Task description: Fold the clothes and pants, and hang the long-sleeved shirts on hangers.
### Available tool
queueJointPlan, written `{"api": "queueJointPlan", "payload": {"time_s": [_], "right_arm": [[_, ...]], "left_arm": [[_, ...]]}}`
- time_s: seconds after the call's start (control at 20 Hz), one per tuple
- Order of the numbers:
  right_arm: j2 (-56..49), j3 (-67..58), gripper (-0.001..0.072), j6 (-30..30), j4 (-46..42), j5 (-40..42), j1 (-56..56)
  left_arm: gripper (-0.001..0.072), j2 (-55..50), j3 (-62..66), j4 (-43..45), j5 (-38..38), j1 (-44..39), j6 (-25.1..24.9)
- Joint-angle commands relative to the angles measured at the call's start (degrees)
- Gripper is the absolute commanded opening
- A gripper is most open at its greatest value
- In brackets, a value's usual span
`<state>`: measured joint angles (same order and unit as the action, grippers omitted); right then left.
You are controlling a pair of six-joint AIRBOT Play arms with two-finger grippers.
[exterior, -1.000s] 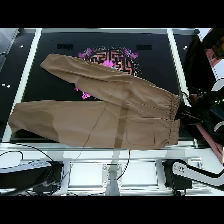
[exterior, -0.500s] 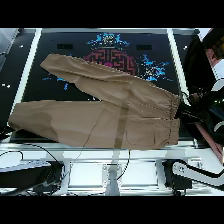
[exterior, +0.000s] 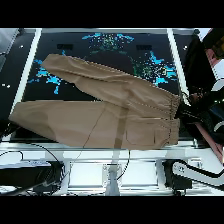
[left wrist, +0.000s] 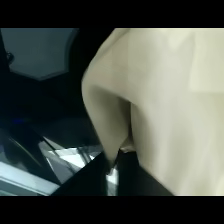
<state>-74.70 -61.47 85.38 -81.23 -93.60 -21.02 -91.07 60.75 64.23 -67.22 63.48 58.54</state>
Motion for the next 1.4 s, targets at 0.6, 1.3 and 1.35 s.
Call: {"api": "queueJointPlan", "payload": {"time_s": [0.6, 1.3, 1.35], "right_arm": [[0.02, -0.09, 0.0687, 0.02, 0.0, 0.24, 0.0], [0.02, -0.09, 0.0687, -0.39, 0.0, 2.82, 0.0], [0.02, -0.09, 0.0687, -0.66, 0.0, 4.81, 0.0]], "left_arm": [[0.0013, 9.27, 9.38, 10.84, 0.61, -0.66, -0.52], [0.0016, 9.4, 9.31, 25.11, -3.52, -0.66, -0.48], [0.0082, 9.4, 9.31, 25.0, -3.52, -0.66, -0.46]]}}
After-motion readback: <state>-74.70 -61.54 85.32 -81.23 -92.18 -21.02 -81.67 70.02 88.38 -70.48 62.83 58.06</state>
